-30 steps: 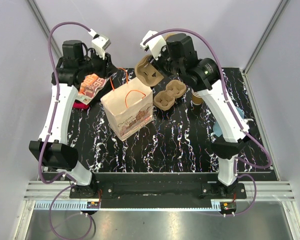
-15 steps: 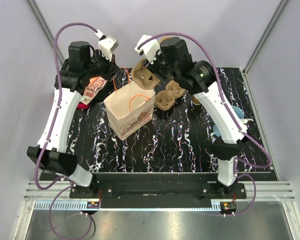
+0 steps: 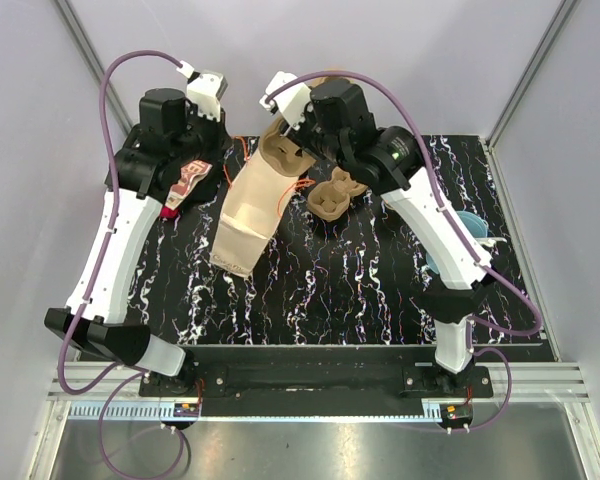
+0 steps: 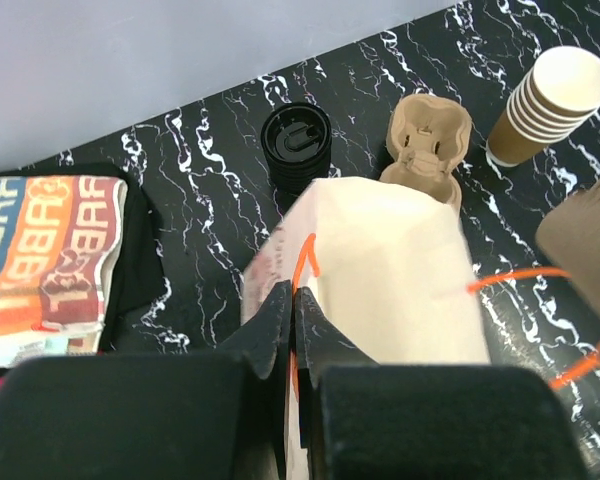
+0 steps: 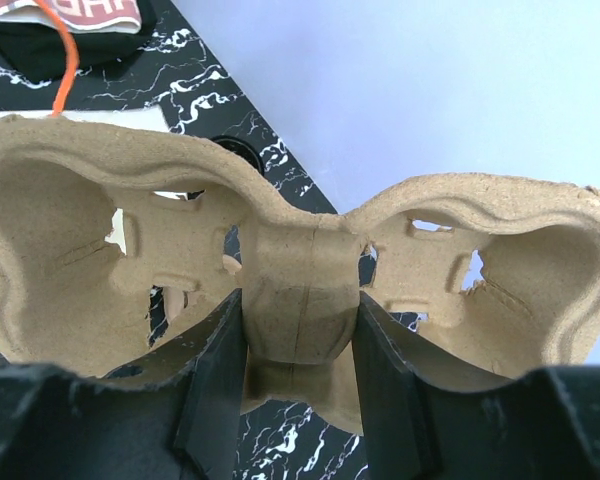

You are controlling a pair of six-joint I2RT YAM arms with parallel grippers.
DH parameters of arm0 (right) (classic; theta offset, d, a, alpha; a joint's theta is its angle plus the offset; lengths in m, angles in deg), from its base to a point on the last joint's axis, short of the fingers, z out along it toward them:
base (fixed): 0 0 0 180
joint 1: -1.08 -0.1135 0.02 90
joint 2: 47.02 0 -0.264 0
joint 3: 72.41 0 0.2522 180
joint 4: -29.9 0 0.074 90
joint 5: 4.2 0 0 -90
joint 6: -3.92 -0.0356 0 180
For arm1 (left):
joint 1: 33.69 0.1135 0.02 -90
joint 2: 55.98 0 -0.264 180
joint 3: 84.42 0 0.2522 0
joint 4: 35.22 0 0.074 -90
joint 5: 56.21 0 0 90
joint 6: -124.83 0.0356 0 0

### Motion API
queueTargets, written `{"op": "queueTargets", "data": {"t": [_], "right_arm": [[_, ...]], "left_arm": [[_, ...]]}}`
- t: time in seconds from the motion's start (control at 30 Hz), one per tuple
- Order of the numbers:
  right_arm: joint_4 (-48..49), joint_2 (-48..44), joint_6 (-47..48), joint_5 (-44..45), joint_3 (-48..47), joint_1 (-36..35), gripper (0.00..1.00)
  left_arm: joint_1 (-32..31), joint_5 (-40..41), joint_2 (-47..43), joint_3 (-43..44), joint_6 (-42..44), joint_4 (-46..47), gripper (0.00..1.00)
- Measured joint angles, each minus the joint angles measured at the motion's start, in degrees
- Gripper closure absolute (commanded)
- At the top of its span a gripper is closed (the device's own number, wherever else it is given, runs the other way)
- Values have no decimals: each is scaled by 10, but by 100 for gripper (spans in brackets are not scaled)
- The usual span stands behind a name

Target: Pack the takeout coffee

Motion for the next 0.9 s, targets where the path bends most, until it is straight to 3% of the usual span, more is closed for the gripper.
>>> {"op": "queueTargets", "data": {"t": [0.5, 0.9], "right_arm": [[62, 35, 36, -5, 67, -13, 52], [140, 81, 37, 32, 26, -18, 52]], "left_arm": [[-5, 38, -10, -46, -31, 1, 100], [-5, 43, -30, -58, -35, 7, 100]]}}
